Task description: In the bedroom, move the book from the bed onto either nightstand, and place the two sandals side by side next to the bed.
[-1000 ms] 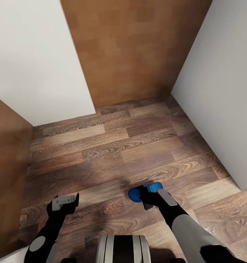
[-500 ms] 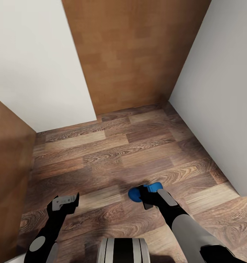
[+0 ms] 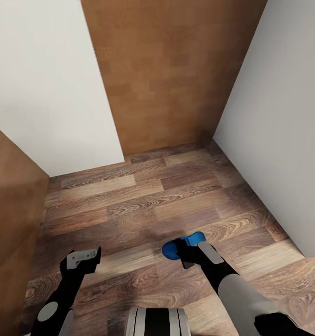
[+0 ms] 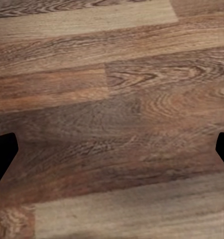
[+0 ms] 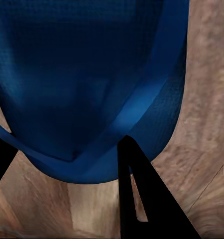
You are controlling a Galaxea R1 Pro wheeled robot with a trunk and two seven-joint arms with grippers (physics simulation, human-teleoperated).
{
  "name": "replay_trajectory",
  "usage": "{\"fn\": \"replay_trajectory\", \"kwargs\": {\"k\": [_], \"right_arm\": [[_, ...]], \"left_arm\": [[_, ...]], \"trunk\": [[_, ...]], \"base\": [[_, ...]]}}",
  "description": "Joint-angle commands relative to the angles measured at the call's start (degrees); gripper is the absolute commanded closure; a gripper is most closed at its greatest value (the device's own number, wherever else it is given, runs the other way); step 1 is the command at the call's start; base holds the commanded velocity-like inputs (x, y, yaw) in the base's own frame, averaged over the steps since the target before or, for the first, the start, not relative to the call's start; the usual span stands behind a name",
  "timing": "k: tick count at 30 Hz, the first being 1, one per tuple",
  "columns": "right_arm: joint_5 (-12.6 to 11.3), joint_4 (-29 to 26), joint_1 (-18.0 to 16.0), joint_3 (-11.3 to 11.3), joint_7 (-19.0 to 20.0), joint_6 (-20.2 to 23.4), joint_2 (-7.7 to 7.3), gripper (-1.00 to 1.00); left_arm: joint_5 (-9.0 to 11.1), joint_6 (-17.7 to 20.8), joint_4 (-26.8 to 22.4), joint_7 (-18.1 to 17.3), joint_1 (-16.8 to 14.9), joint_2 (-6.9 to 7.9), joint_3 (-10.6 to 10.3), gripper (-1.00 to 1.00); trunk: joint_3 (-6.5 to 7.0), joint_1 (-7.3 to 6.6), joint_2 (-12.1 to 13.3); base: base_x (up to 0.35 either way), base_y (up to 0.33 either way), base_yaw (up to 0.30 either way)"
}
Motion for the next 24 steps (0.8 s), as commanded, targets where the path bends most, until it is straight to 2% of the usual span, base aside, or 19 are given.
{"fn": "replay_trajectory", "kwargs": {"k": [1,2,3,4,5,8,10,11,12,13,14,16,19,24], "right_arm": [[0.60,-0.19,-0.01,3.10,-0.32,0.12,-0.04,1.00],[1.18,-0.31,0.00,6.34,-0.29,0.16,-0.04,1.00],[1.38,-0.39,-0.01,7.93,-0.26,0.17,-0.06,1.00],[1.71,-0.51,0.00,10.81,-0.22,0.19,-0.08,1.00],[2.14,-0.70,-0.01,15.21,-0.18,0.16,-0.11,1.00],[3.71,-0.77,0.01,19.58,-0.16,-0.18,-0.12,1.00],[7.11,-0.75,0.02,21.94,-0.11,-0.40,-0.13,1.00],[9.49,-0.75,0.04,22.73,-0.08,-0.46,-0.13,1.00],[14.00,-0.74,0.09,23.42,-0.04,-0.53,-0.14,1.00],[17.44,-0.73,0.13,23.69,0.00,-0.57,-0.18,1.00],[22.67,-0.73,0.20,23.91,0.07,-0.61,-0.26,1.00],[28.26,-0.75,0.30,24.05,0.23,-0.81,-0.38,1.00],[32.06,-0.79,0.35,24.12,1.19,-1.97,-0.45,1.00],[33.44,-0.82,0.37,24.15,5.79,-2.93,-0.48,1.00]], "left_arm": [[0.34,0.31,-0.07,0.13,-0.01,-0.03,0.02,-1.00],[0.34,0.30,-0.05,0.13,-0.01,-0.01,0.03,-1.00],[0.34,0.31,-0.04,0.13,-0.01,-0.01,0.05,-1.00],[0.34,0.31,-0.02,0.13,-0.01,0.00,0.04,-1.00],[0.34,0.28,-0.01,0.13,-0.01,0.00,0.06,-1.00],[0.34,0.29,0.00,0.13,-0.01,-0.01,0.08,-1.00],[0.40,0.30,0.00,0.13,-0.01,-0.02,0.05,-1.00],[0.41,0.32,0.00,0.11,-0.01,-0.01,0.04,-1.00],[0.42,0.34,0.00,0.07,-0.01,-0.02,0.03,-1.00],[0.42,0.34,0.00,0.06,-0.01,-0.02,0.06,-1.00],[0.43,0.35,0.00,0.03,-0.01,-0.02,0.04,-1.00],[0.43,0.35,0.25,-0.02,-0.01,-0.02,0.02,-1.00],[0.37,0.34,0.94,-0.04,-0.01,0.00,0.02,-1.00],[0.39,0.31,1.25,-0.05,-0.01,0.04,0.02,-1.00]], "trunk": [[0.19,-0.03,0.00],[0.41,-0.06,0.01],[0.63,-0.08,0.03],[0.86,-0.11,0.04],[1.08,-0.14,0.05],[1.74,-0.21,0.09],[2.18,-0.26,0.12],[2.41,-0.29,0.13],[2.63,-0.32,0.15],[2.85,-0.34,0.16],[3.07,-0.37,0.17],[3.51,-0.42,0.20],[4.18,-0.50,0.24],[5.29,-0.63,0.31]], "base": [[0.000,0.000,0.000],[0.000,0.000,0.000],[0.000,0.000,0.000],[0.000,0.000,0.000],[0.000,0.000,0.000],[0.000,0.000,0.000],[0.000,0.000,0.000],[0.000,0.000,0.000],[0.000,0.000,0.000],[0.000,0.000,0.000],[0.000,0.000,0.000],[0.000,0.000,0.000],[0.000,0.000,0.000],[0.000,0.000,0.000]]}}
